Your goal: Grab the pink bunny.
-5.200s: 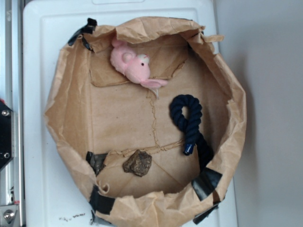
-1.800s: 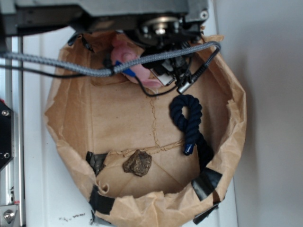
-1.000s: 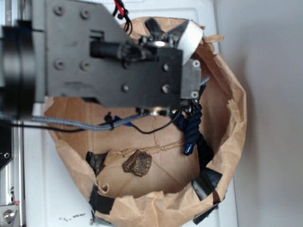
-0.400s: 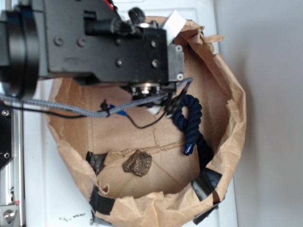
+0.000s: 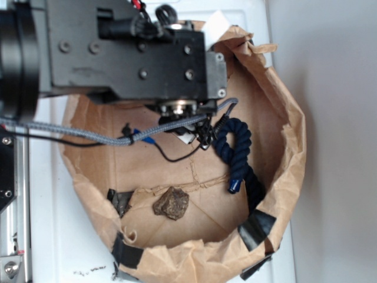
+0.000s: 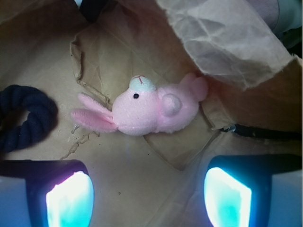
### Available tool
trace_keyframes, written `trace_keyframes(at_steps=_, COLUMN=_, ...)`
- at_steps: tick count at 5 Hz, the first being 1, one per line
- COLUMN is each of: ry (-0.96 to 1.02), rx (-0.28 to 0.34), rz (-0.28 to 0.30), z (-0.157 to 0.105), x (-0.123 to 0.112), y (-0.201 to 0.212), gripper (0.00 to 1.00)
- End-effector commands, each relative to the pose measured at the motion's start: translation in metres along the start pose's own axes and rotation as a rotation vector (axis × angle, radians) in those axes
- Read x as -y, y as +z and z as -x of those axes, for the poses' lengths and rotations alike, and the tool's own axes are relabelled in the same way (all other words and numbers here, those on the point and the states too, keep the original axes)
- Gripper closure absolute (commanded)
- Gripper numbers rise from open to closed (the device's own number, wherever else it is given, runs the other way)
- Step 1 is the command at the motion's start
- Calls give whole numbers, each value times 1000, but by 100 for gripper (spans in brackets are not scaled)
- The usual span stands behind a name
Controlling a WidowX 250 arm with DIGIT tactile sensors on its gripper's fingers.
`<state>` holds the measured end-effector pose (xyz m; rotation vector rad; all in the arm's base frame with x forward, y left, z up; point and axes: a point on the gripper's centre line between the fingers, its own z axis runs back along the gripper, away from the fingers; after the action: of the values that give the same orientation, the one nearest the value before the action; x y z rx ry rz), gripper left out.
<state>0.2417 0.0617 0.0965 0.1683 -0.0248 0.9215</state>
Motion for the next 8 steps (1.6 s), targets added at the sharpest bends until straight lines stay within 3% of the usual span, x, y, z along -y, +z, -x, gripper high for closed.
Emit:
trace_keyframes(at_steps=1, ry=10, rx=57, rz=45, z=-11, x=2, y=17, gripper=0)
trace_keyframes(at_steps=3, ry=10, rx=57, rz=45, z=-11, x=2, y=17, gripper=0)
trace_keyframes(at_steps=4, ry=-154, rx=101, rz=83, z=-20, x=15, y=-1, gripper=0)
trace_keyframes(at_steps=5, ry=-289, rx=104, rz=183, z=-24, x=23, y=4, gripper=0)
trace_keyframes(at_steps=6, ry=-538, rx=74, rz=227, z=-19, x=25, y=5, gripper=0)
trace_keyframes(at_steps=7, ry=-752, rx=23, rz=238, z=-13, x=19, y=7, gripper=0)
trace_keyframes(at_steps=8, ry=-752, rx=23, rz=238, z=-13, x=19, y=7, gripper=0)
